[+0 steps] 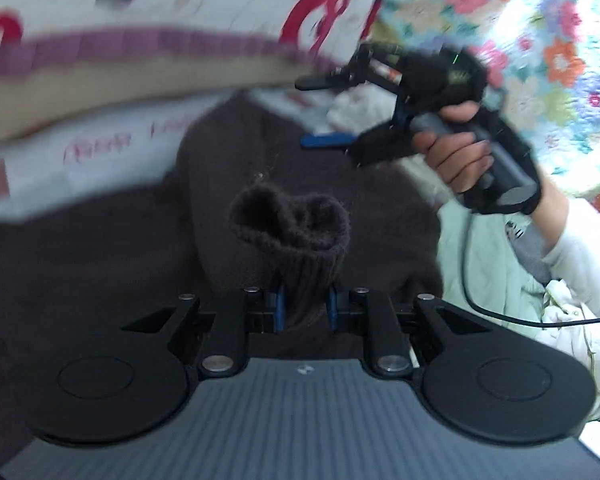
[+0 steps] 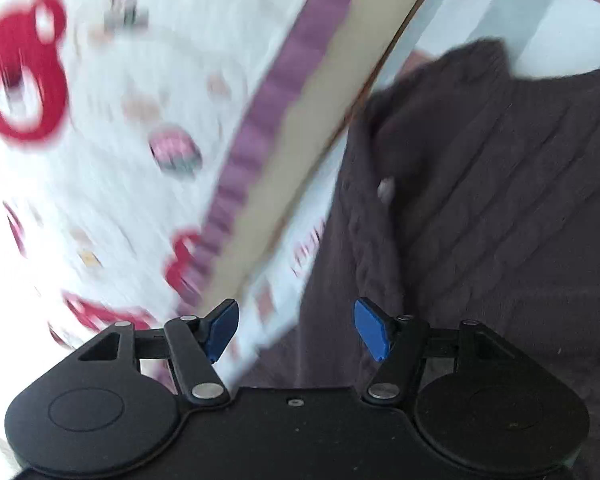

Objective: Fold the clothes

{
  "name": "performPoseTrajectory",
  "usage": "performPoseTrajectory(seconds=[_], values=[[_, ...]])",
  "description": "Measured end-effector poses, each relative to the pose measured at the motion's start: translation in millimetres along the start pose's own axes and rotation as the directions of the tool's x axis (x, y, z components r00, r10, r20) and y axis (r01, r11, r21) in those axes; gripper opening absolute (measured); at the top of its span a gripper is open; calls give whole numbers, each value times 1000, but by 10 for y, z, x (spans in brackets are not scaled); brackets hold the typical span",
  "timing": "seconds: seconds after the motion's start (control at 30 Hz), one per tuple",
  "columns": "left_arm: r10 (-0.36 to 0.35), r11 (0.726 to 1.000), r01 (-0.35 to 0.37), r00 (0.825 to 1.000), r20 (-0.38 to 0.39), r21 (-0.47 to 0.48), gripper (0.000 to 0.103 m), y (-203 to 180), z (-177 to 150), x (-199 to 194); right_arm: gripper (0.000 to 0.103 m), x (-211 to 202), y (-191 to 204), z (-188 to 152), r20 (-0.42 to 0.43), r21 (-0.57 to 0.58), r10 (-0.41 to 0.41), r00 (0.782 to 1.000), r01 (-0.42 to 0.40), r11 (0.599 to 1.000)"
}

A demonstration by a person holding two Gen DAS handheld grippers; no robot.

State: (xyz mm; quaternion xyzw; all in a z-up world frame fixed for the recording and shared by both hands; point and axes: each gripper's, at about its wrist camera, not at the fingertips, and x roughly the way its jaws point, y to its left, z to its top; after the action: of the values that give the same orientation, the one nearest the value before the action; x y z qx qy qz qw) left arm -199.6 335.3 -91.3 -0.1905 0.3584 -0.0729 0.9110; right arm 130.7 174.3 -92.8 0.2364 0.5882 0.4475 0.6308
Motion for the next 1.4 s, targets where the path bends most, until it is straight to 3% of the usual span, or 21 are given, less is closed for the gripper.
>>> performPoseTrajectory(seconds=[0.13, 0.23, 0.3, 0.33, 0.43, 0.57, 0.67, 0.77, 0.83, 0.9, 0.97, 1.0, 1.07, 1.2, 1.23, 1.27, 1.33, 1.4], values=[[74, 996, -75, 997, 28, 50, 18, -24, -21, -62, 71, 317, 114, -212, 13, -141, -168, 986, 169, 976], [90, 993, -95, 994, 69, 75, 18, -61, 12, -115, 71, 584, -16, -231, 30, -152, -249, 968, 251, 956], [94, 992, -101, 991, 94, 72, 18, -54, 35, -199, 41, 615, -15, -216, 36, -153, -163, 986, 167, 974], [98, 992, -105, 990, 107, 70, 18, -49, 48, -243, 11, 609, -2, -212, 44, -159, -105, 993, 111, 981], [134, 990, -139, 977, 167, 14, 18, 62, 76, -416, 11, 296, 188, -291, 141, -233, 49, 989, -15, 972], [198, 980, -191, 937, 287, -53, 18, 187, 166, -708, 11, -250, 262, -645, 218, -255, 109, 970, -52, 966], [221, 975, -216, 912, 345, -55, 18, 143, 234, -852, 11, -381, 117, -1059, 189, -195, 94, 977, -56, 979], [214, 976, -215, 904, 371, -41, 19, 87, 227, -934, 11, -259, -20, -1457, 92, -190, 13, 996, 4, 982], [206, 978, -207, 915, 348, -33, 18, 65, 184, -932, 12, -154, -57, -1581, 30, -215, -84, 996, 89, 973], [218, 975, -222, 920, 324, -26, 18, 46, 137, -915, 15, -95, -54, -1605, 6, -248, -194, 981, 189, 950], [228, 972, -234, 922, 313, -19, 18, 31, 95, -922, 16, -125, -32, -1540, 7, -279, -251, 968, 243, 929], [235, 971, -238, 923, 306, -27, 18, 42, 73, -926, 18, -158, -18, -1498, 11, -288, -268, 963, 260, 922], [252, 968, -246, 925, 285, -58, 18, 94, 48, -920, 35, -245, 15, -1409, 28, -302, -298, 954, 292, 907], [265, 953, -229, 948, 177, -199, 24, 375, 22, -776, 38, -457, 107, -1302, 139, -352, -377, 916, 401, 846], [257, 943, -214, 955, 148, -254, 34, 466, -9, -719, 39, -512, 126, -1267, 167, -356, -383, 909, 418, 836], [246, 929, -198, 962, 120, -313, 42, 559, -44, -658, 40, -560, 147, -1226, 182, -363, -381, 906, 422, 831], [184, 917, -144, 980, 76, -373, 47, 675, -101, -531, 41, -564, 169, -1145, 182, -375, -372, 910, 414, 829], [136, 931, -112, 990, 46, -347, 49, 638, -116, -405, 43, -486, 232, -1143, 157, -393, -355, 921, 388, 833]])
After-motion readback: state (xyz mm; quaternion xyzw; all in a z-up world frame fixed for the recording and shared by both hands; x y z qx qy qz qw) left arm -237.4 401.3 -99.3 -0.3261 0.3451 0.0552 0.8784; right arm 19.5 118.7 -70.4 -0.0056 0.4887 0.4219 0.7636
